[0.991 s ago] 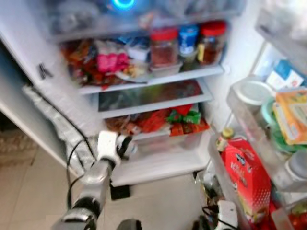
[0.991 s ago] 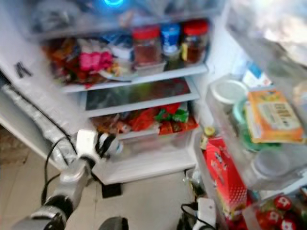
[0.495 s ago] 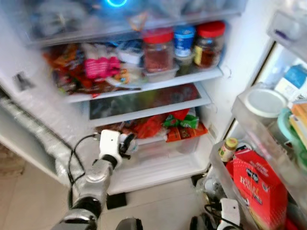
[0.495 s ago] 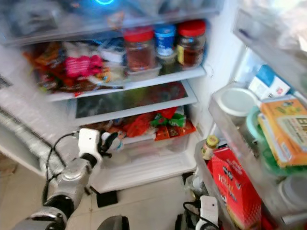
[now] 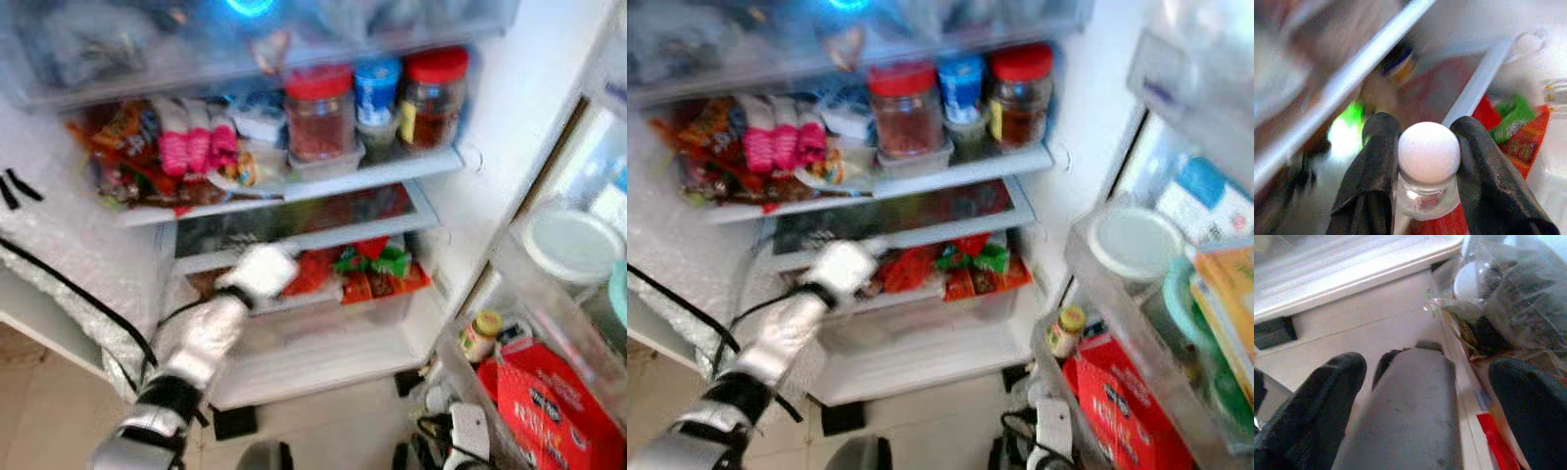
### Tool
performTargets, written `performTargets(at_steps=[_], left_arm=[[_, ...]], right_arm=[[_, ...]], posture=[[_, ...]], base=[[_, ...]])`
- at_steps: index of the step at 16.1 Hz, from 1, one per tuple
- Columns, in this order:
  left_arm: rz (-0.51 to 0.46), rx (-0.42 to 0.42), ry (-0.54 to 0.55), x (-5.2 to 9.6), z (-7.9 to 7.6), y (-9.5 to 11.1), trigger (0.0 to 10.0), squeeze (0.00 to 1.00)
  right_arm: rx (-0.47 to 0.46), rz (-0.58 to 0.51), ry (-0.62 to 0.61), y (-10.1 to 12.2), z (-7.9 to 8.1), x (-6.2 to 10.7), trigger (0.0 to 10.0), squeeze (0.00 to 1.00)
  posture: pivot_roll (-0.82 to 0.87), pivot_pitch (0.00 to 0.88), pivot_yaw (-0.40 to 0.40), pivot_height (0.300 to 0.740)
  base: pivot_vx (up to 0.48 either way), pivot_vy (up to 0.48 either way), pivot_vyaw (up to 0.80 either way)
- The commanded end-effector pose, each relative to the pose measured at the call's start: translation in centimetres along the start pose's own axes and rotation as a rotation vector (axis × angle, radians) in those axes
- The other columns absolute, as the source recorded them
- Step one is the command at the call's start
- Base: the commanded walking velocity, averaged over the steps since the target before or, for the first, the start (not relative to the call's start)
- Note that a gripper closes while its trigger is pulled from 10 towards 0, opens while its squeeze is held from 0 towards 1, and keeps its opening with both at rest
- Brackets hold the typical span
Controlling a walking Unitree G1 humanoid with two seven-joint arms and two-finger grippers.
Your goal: Restocking fridge
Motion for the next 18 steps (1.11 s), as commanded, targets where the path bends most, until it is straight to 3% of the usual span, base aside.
performTargets(at_steps=[1, 4, 5, 7, 10, 15, 18], left_arm=[[-0.003, -0.134, -0.039, 0.5, 0.5, -0.2, 10.0, 0.00], [0.045, -0.299, -0.077, 0.5, 0.4, -1.2, 10.0, 0.00], [0.101, -0.425, -0.112, 0.9, 0.2, -2.7, 10.0, 0.00], [0.186, -0.538, -0.143, 1.5, 0.4, -4.8, 10.0, 0.00], [0.316, -0.611, -0.132, 2.2, 0.9, -7.2, 10.0, 0.00], [0.349, -0.698, -0.072, 1.2, 1.4, -7.1, 10.0, 0.00], [0.375, -0.699, -0.062, 0.3, 2.1, -6.9, 10.0, 0.00]], right_arm=[[-0.023, 0.068, -0.021, -2.3, -0.6, 0.4, 10.0, 0.00], [-0.022, 0.069, -0.021, -2.3, -0.6, 0.4, 10.0, 0.00], [-0.022, 0.069, -0.020, -2.4, -0.5, 0.4, 10.0, 0.00], [-0.024, 0.069, -0.020, -2.5, -0.6, 0.4, 10.0, 0.00], [-0.028, 0.068, -0.021, -2.7, -0.6, 0.5, 10.0, 0.00], [-0.048, 0.085, -0.030, -3.9, -0.9, 0.9, 10.0, 0.00], [-0.051, 0.100, -0.036, -4.9, -1.2, 1.2, 10.0, 0.00]], posture=[[0.04, 0.126, 0.054, 0.645], [0.05, 0.124, 0.056, 0.645], [0.04, 0.124, 0.058, 0.645], [0.04, 0.120, 0.060, 0.645], [0.01, 0.151, 0.068, 0.645], [-0.03, 0.217, 0.075, 0.645], [-0.05, 0.244, 0.076, 0.645]], base=[[0.000, 0.000, 0.00], [0.000, 0.000, 0.00], [0.000, 0.000, 0.00], [0.000, 0.000, 0.00], [0.000, 0.000, 0.00], [0.000, 0.000, 0.00], [0.000, 0.000, 0.00]])
Point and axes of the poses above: a point about 5 cm out from each wrist's last joint towards the gripper, its own x axis pointing back from the gripper into the wrist, its own y axis along the axis of the wrist's last joint, z = x × y, the point moved 5 cm from there along -x, pointing out of the wrist towards the gripper, and after that the axes turned 9 degrees about -x, right-handed, at the moved point
